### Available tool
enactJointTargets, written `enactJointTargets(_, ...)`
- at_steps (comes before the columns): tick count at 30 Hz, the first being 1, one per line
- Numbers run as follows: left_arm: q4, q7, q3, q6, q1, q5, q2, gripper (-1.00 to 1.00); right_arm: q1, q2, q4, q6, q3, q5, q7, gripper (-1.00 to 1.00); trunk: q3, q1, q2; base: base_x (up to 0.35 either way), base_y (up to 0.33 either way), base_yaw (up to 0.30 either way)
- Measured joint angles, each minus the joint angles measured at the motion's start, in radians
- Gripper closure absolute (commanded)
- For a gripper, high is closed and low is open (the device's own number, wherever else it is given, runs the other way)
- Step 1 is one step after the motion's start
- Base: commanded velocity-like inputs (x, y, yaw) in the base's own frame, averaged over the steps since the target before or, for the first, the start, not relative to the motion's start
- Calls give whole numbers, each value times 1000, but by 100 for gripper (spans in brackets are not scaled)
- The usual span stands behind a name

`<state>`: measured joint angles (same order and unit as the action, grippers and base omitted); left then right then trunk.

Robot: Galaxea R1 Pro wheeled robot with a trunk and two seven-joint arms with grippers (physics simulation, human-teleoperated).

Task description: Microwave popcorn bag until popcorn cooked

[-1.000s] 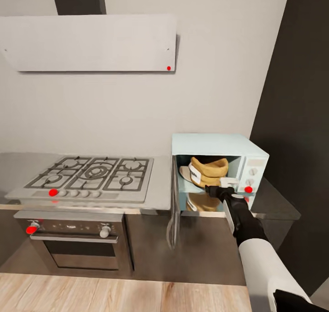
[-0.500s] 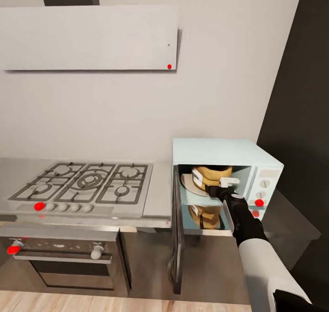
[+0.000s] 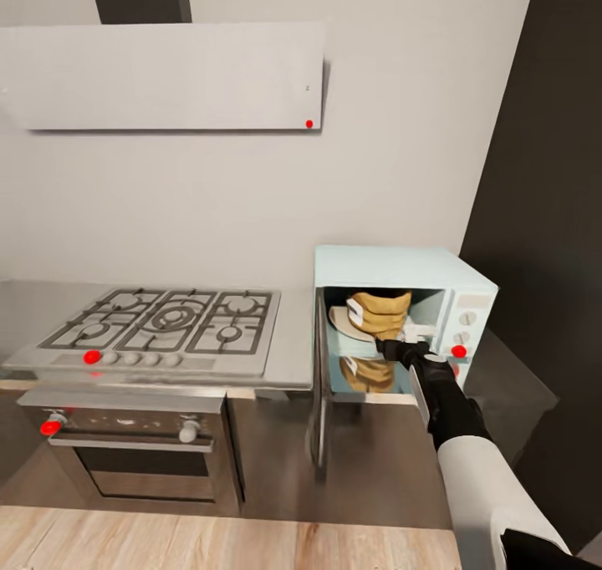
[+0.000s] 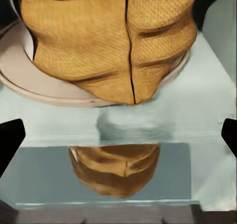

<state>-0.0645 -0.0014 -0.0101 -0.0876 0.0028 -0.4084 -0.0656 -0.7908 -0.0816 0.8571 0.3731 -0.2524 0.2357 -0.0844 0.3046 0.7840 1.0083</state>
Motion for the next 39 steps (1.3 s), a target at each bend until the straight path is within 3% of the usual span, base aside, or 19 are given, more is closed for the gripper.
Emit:
enactJointTargets(4,0,0,0,0,0,0,0,-100,0,1,12,25,0,9,0,-100,0,0,0,-317,-6,0)
enactJointTargets(8,0,0,0,0,0,1,0,-100,0,0,73,166,2,14,0,-100,0,0,0,-317,-66,0)
enactJointTargets(10,0,0,1,0,0,2,0,-100,0,-1,102,275,2,35,0,-100,0,0,0,-317,-82,0)
enactJointTargets(13,0,0,2,0,0,2,-1,-100,6,2,110,347,0,54,-1,-100,0,0,0,-317,-90,0)
enactJointTargets(15,-1,0,2,0,0,2,-3,-100,43,18,110,362,-2,58,-1,-100,0,0,0,-317,-105,0)
enactJointTargets(19,-2,0,3,0,0,3,-5,-100,187,107,103,360,-6,50,-5,-100,0,0,0,-317,-109,0)
enactJointTargets(23,-1,0,3,0,0,2,-4,-100,297,120,78,353,-23,46,-3,-100,0,0,0,-280,-100,0)
enactJointTargets(25,-2,-1,4,0,0,2,-3,-100,339,121,-40,307,-27,44,-2,-100,0,0,0,-73,-28,0)
enactJointTargets(29,-7,-1,4,0,0,5,12,-100,357,124,-558,-18,-22,45,9,-100,0,-1,0,-10,-4,0)
enactJointTargets(32,-60,-1,5,4,0,6,22,-100,359,123,-815,-174,-20,44,8,-100,0,-1,0,-1,0,0)
enactJointTargets(34,-78,0,6,6,0,6,22,-100,375,121,-870,-210,-20,43,7,-100,0,-1,0,0,0,0)
enactJointTargets(39,-83,1,4,5,0,4,20,-100,474,119,-889,-246,-20,42,6,-100,0,-1,0,0,0,0)
